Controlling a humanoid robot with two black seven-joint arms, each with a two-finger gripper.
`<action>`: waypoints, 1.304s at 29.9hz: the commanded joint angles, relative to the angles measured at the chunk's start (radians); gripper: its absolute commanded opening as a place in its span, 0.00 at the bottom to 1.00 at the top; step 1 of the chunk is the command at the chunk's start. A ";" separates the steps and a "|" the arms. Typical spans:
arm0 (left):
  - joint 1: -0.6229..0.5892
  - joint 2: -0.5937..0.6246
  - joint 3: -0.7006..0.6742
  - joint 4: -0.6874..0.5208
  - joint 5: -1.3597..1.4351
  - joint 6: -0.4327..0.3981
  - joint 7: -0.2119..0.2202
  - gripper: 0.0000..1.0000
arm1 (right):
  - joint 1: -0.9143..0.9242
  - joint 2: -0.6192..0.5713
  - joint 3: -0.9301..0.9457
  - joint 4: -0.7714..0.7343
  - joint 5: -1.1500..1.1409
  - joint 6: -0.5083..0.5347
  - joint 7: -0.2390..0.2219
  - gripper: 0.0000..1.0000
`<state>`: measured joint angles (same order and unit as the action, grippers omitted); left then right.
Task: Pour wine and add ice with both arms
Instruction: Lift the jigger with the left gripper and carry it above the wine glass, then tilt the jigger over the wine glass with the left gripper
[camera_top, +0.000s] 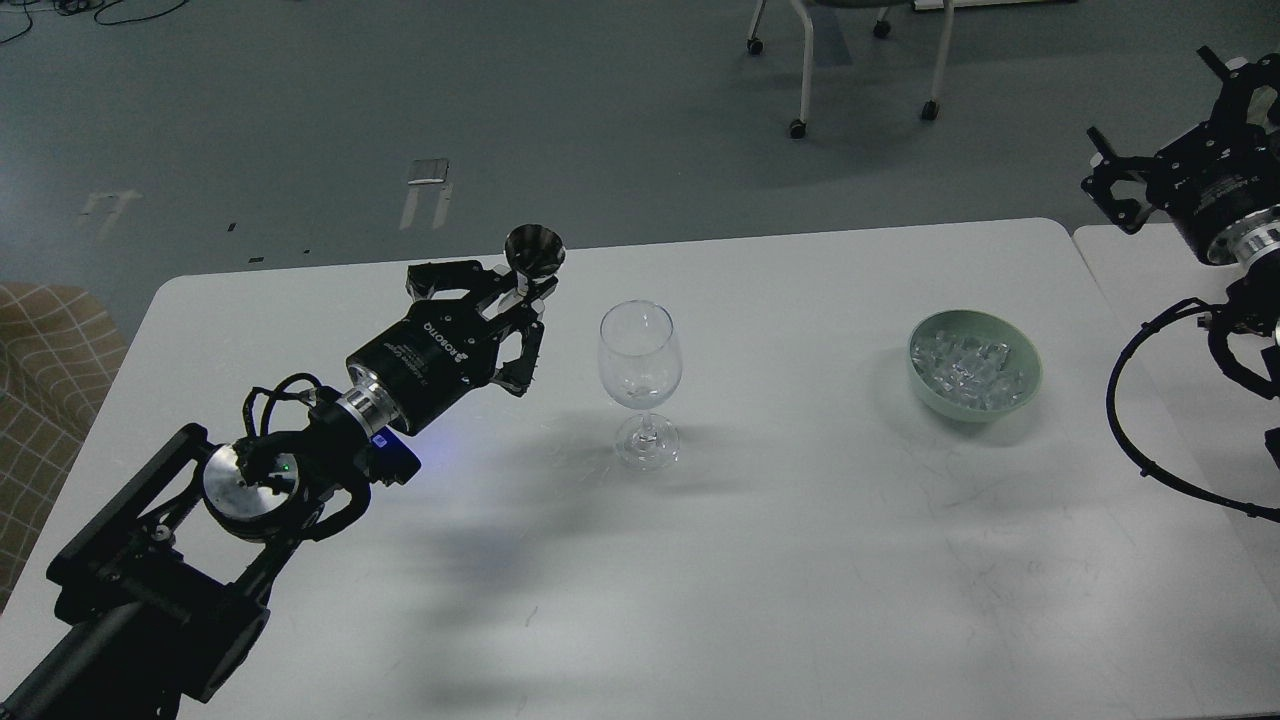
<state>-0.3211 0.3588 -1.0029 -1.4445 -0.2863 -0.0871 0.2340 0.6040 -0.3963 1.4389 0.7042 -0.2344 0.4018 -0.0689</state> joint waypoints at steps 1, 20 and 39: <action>-0.006 -0.047 0.001 -0.001 0.004 0.021 0.001 0.00 | -0.012 -0.016 0.001 -0.002 0.001 0.002 0.001 1.00; -0.076 -0.008 0.023 0.018 0.119 0.053 0.067 0.00 | -0.016 -0.010 0.001 -0.002 0.003 0.003 0.001 1.00; -0.135 0.034 0.010 0.010 0.262 0.056 0.122 0.00 | -0.016 -0.007 0.001 0.006 0.004 0.003 0.001 1.00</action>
<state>-0.4553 0.3892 -0.9873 -1.4327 -0.0274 -0.0294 0.3594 0.5874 -0.4038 1.4416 0.7087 -0.2304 0.4051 -0.0674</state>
